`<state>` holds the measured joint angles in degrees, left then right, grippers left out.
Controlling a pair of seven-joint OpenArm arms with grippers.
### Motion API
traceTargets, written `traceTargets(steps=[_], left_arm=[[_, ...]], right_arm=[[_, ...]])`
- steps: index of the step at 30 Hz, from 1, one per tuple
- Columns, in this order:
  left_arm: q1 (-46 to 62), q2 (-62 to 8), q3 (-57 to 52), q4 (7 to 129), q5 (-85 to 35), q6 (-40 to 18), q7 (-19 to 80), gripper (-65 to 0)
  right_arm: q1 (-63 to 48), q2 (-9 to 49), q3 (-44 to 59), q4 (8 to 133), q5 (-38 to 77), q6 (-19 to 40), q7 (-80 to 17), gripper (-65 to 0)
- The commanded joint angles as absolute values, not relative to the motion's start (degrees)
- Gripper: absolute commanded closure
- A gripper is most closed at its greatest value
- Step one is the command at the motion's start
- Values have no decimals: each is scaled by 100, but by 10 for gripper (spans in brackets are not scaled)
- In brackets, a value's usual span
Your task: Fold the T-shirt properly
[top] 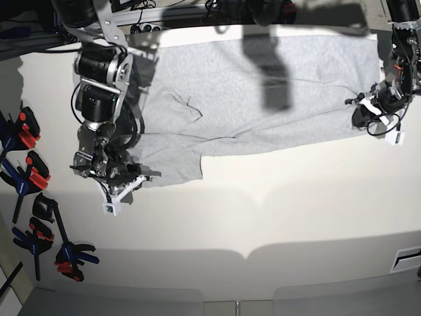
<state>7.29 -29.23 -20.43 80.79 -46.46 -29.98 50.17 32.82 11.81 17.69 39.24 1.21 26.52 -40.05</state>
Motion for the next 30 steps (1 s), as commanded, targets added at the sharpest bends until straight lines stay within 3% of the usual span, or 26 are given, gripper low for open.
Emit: traceTargets(steps=[1, 13, 25, 30], left_arm=[[666, -3035, -2097, 8178, -4757, -3000, 4923, 0], [666, -3035, -2097, 8180, -4737, -3020, 4659, 0], [668, -3033, -2097, 8182, -4565, -3024, 4613, 0], [770, -3033, -2097, 8484, -4195, -3347, 4530, 0]], right_arm=[[3345, 1205, 1756, 4097, 165, 2770, -4309, 0], [2327, 1190, 1761, 7179, 1313, 3199, -5461, 0], [16, 1190, 1763, 10416, 2008, 3197, -6031, 0], [-1085, 1188, 1828, 11627, 2038, 3162, -6182, 0]])
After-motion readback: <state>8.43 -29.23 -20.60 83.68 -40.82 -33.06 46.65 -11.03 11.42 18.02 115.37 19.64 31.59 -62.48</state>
